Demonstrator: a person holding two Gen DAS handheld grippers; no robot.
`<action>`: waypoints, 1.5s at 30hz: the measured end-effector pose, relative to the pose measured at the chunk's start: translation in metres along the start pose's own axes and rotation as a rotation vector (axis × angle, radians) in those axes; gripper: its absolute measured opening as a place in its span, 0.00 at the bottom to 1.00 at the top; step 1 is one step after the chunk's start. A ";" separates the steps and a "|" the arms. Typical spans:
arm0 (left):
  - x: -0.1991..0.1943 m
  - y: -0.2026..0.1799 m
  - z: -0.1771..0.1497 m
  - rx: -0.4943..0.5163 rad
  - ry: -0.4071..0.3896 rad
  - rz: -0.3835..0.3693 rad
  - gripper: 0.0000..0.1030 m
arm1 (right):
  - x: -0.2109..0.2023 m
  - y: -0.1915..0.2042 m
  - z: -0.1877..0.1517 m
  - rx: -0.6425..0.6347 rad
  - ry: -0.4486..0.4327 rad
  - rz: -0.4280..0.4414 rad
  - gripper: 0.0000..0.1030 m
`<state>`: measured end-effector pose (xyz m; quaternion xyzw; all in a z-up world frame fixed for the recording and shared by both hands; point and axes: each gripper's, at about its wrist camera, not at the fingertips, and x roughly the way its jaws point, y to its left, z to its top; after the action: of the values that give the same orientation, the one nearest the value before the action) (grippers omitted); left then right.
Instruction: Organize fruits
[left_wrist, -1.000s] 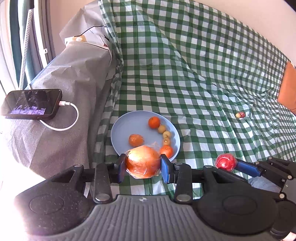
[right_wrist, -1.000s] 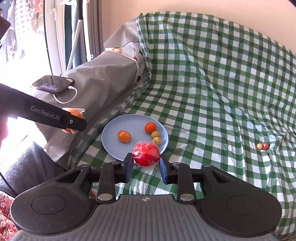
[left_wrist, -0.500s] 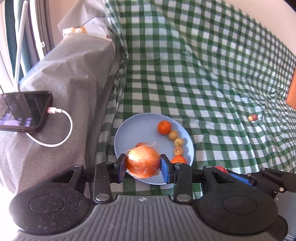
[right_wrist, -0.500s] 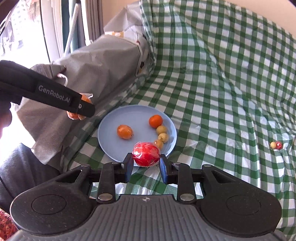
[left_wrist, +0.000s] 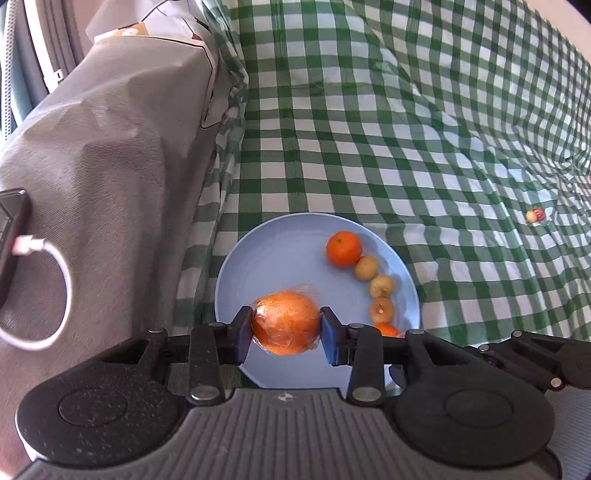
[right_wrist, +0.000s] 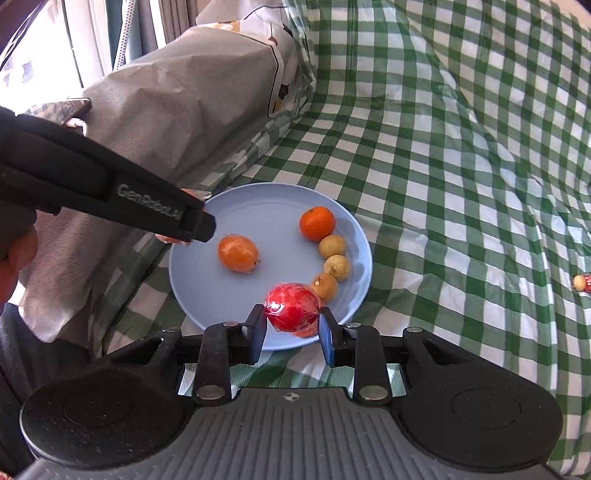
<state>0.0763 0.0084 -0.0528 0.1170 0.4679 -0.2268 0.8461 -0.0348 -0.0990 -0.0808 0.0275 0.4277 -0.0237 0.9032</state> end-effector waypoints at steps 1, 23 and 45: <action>0.005 0.001 0.002 0.001 0.005 0.004 0.41 | 0.004 -0.001 0.002 -0.001 0.004 0.001 0.31; -0.077 0.001 -0.040 -0.003 -0.087 0.050 1.00 | -0.052 -0.010 -0.018 0.035 0.035 0.033 0.90; -0.162 -0.022 -0.089 -0.008 -0.195 0.103 1.00 | -0.155 0.010 -0.059 0.026 -0.184 -0.040 0.97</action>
<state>-0.0746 0.0705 0.0366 0.1150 0.3774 -0.1915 0.8987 -0.1775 -0.0817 0.0022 0.0284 0.3430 -0.0499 0.9376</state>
